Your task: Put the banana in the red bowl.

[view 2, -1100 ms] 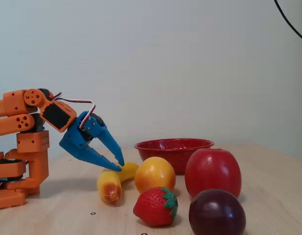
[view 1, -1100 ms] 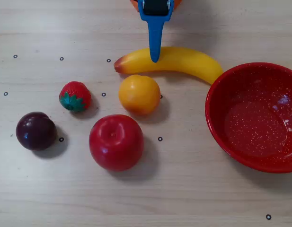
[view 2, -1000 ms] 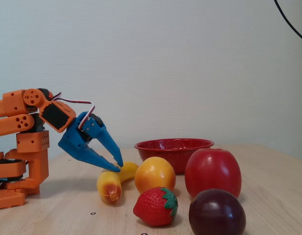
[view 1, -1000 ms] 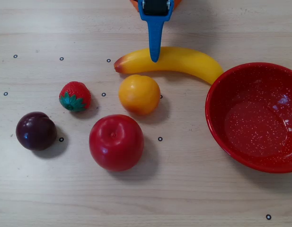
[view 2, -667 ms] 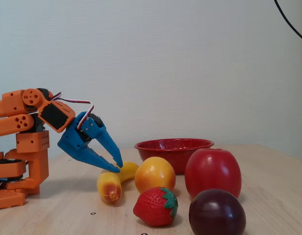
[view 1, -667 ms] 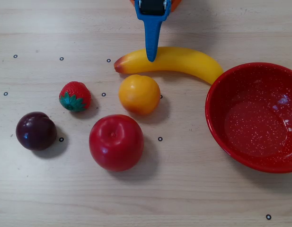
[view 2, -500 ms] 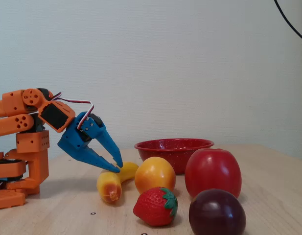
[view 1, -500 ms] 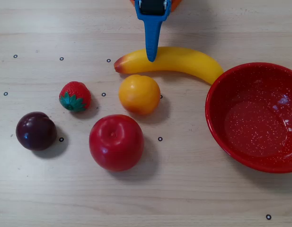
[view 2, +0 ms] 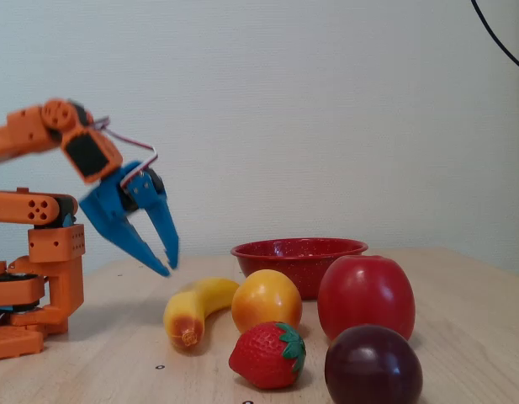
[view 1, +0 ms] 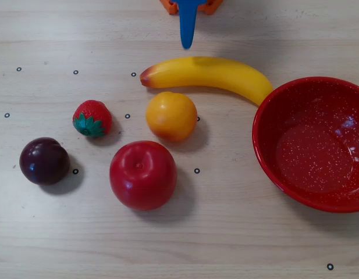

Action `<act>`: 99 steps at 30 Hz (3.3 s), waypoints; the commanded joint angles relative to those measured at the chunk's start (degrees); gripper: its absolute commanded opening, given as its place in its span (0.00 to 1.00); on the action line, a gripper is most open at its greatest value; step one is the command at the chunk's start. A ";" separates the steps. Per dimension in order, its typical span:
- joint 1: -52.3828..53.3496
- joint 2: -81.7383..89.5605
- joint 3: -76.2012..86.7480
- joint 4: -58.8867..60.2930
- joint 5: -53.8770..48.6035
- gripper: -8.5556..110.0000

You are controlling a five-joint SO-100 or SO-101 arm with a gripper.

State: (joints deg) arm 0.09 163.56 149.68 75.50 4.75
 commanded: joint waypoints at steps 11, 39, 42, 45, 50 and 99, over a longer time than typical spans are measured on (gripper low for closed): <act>4.66 -17.14 -26.98 15.03 -9.32 0.08; 11.78 -38.50 -19.42 3.78 -16.79 0.53; 11.60 -42.10 -19.60 2.11 -16.87 0.56; 11.25 -45.97 -20.48 0.97 -16.96 0.58; 10.72 -52.56 -22.41 0.97 -17.58 0.61; 8.79 -84.11 -35.60 -3.25 -17.67 0.84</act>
State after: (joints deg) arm 10.28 79.63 118.39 74.88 -12.57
